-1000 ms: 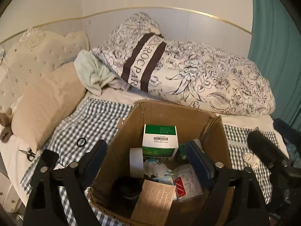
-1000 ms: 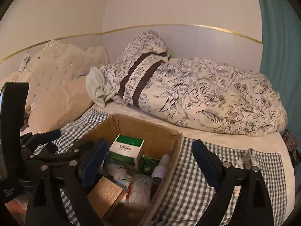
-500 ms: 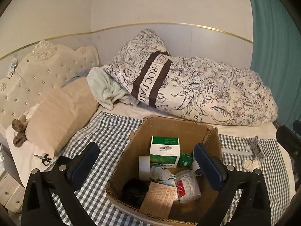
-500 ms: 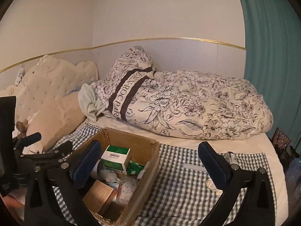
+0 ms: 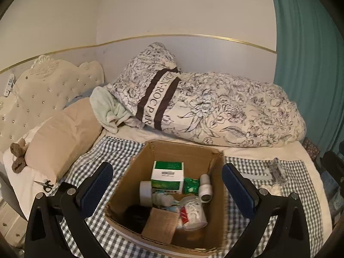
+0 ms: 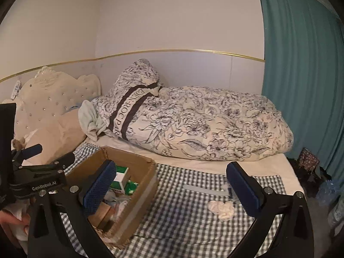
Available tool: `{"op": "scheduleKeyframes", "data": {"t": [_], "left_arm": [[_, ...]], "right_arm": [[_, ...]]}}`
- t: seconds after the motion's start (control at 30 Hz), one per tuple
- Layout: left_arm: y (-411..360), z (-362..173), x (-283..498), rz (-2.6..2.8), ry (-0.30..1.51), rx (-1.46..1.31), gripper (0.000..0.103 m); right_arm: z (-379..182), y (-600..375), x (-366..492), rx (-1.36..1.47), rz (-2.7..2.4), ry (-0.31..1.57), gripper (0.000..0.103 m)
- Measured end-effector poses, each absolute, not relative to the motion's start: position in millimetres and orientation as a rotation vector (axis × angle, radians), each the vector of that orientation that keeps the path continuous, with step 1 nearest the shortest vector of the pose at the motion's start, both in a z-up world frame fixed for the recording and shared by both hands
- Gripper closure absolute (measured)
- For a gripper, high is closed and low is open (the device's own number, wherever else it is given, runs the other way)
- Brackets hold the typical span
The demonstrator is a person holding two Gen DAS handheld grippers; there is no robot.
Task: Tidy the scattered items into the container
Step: 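Withdraw both tools from the box toward the silver packet and white cloth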
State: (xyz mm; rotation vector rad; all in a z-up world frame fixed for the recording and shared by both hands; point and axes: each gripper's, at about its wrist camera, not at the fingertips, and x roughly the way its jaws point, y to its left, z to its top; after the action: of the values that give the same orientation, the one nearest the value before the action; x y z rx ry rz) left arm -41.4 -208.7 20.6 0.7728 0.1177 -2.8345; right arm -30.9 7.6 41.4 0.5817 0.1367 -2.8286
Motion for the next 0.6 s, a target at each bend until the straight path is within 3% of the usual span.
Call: {"op": "scheduleKeyframes", "data": {"t": [0.6], "left_arm": [[-128, 16, -59, -2.951, 0.188, 0.772, 0.0]], "right_arm": [[43, 95, -24, 0.602, -2.935, 0.157, 0.0]]}}
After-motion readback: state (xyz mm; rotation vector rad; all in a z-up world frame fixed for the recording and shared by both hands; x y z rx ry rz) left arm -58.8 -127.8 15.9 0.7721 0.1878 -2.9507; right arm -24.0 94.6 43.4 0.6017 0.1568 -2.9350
